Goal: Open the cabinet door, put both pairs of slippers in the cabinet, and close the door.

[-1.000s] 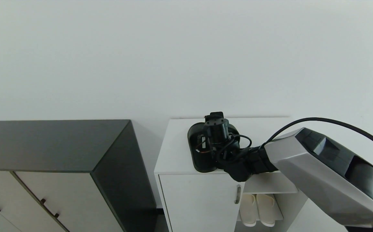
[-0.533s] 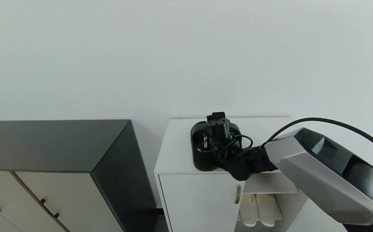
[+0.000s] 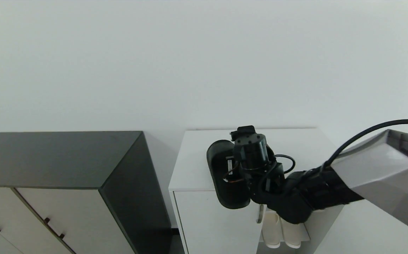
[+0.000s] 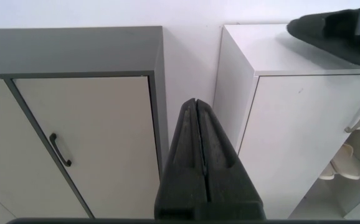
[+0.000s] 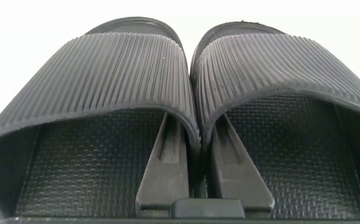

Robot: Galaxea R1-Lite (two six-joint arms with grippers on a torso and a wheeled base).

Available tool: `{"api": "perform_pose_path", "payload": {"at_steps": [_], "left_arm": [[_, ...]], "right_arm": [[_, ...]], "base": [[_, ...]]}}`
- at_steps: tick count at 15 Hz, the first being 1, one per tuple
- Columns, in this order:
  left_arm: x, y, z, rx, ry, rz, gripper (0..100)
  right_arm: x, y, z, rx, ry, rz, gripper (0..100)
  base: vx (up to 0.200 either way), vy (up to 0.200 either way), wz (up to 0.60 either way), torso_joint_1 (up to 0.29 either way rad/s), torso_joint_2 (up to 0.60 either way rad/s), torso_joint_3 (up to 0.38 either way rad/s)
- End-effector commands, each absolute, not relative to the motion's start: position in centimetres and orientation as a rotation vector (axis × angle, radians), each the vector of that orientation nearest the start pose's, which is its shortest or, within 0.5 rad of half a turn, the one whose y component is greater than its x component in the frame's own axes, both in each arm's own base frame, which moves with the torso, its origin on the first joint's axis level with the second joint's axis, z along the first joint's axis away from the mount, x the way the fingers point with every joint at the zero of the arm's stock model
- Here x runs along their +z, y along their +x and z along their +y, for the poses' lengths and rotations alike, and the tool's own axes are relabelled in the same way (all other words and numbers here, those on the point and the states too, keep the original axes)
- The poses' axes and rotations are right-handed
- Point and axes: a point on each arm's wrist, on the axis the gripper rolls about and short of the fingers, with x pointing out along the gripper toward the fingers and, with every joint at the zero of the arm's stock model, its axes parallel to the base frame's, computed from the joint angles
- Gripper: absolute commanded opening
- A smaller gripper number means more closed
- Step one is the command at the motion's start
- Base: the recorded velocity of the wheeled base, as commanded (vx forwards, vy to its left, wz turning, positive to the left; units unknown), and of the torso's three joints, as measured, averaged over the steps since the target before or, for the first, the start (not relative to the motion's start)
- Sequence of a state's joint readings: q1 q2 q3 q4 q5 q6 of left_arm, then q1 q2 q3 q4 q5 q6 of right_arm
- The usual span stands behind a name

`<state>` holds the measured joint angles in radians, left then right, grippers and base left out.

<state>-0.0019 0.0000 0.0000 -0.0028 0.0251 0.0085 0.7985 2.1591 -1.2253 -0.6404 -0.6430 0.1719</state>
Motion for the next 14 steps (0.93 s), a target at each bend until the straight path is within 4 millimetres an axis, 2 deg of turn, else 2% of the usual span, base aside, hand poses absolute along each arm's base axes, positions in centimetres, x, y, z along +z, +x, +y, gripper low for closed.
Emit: {"api": "perform_pose_path", "payload": {"at_steps": [1,2,4,11,14], "left_arm": [[7.6,-2.3,0.1,0.021,0.008,-0.001,0],[7.6,-2.3,0.1,0.023,0.009,-0.003,0],[7.6,-2.3,0.1,0.023,0.008,-0.001,0],[7.6,-2.3,0.1,0.023,0.008,-0.001,0],[7.6,-2.3,0.1,0.023,0.008,-0.003,0]], "right_arm": [[14.9,24.1,26.5,0.287,-0.032,0.229,0],[14.7,22.8,25.4,0.341,-0.033,0.233,0],[14.8,22.0,24.7,0.390,-0.018,0.217,0],[12.4,22.8,25.6,0.377,-0.049,0.255,0],[12.3,22.9,25.7,0.377,-0.053,0.257,0]], "base": [[0.000,0.000,0.00,0.000,0.00,0.000],[0.000,0.000,0.00,0.000,0.00,0.000],[0.000,0.000,0.00,0.000,0.00,0.000],[0.000,0.000,0.00,0.000,0.00,0.000],[-0.200,0.000,0.00,0.004,0.01,0.004]]}}
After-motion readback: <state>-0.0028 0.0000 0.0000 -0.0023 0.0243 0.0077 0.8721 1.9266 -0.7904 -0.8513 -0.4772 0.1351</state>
